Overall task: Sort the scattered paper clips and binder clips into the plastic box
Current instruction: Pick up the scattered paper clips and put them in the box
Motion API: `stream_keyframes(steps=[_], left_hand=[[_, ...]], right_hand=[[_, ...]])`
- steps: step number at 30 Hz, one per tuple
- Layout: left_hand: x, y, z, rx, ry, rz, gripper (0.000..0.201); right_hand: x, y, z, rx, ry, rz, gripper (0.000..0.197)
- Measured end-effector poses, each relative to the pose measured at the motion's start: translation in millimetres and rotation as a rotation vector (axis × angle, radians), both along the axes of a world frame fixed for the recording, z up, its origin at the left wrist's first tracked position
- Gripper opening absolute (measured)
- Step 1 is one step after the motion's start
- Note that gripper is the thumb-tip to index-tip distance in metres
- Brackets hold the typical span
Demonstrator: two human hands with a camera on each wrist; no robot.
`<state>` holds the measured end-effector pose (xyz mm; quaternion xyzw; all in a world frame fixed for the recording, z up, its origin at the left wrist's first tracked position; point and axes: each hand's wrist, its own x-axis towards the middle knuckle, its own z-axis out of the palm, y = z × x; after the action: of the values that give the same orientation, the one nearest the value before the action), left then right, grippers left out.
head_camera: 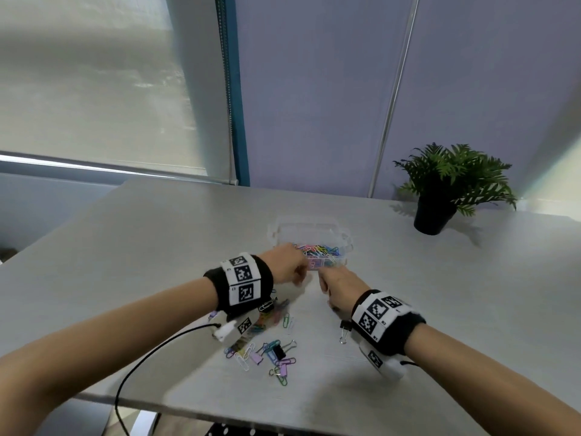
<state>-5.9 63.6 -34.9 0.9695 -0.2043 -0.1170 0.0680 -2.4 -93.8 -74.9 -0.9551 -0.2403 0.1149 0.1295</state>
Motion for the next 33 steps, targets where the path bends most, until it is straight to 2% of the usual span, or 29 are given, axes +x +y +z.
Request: stream_keyframes(steps=[2, 4, 9, 14, 19, 25, 30, 33], left_hand=[[-14.1, -1.6, -10.0, 0.162, 0.088, 0.019, 0.026], [-21.3, -1.0, -19.8, 0.263, 0.106, 0.075, 0.03], [-28.8, -3.2, -26.1, 0.284, 0.065, 0.154, 0.031], [-33.6, 0.1, -27.5, 0.193, 0.087, 0.169, 0.032], [-37.8, -2.3, -25.6, 0.188, 0.13, 0.152, 0.031], [-42.0, -7.3, -20.9, 0.202, 0.162, 0.085, 0.028], [-40.5, -2.4, -23.4, 0.149, 0.148, 0.043, 0.021], [-36.2, -1.9, -23.0, 0.142, 0.168, 0.011, 0.022]], right_hand=[[-1.6, 1.2, 2.1, -0.035, -0.003, 0.038, 0.026], [-6.3, 2.3, 4.0, -0.066, -0.009, 0.058, 0.026], [-17.3, 2.7, 8.8, -0.126, -0.016, 0.059, 0.026], [5.7, 2.5, 22.5, 0.074, 0.051, 0.064, 0.024], [51.5, 20.4, 45.7, 0.28, -0.186, 0.01, 0.019], [71.9, 28.9, 35.9, 0.009, -0.246, 0.07, 0.016], [29.4, 21.9, 39.7, -0.144, -0.375, 0.218, 0.014], [3.0, 10.8, 43.2, -0.217, -0.268, 0.321, 0.017]])
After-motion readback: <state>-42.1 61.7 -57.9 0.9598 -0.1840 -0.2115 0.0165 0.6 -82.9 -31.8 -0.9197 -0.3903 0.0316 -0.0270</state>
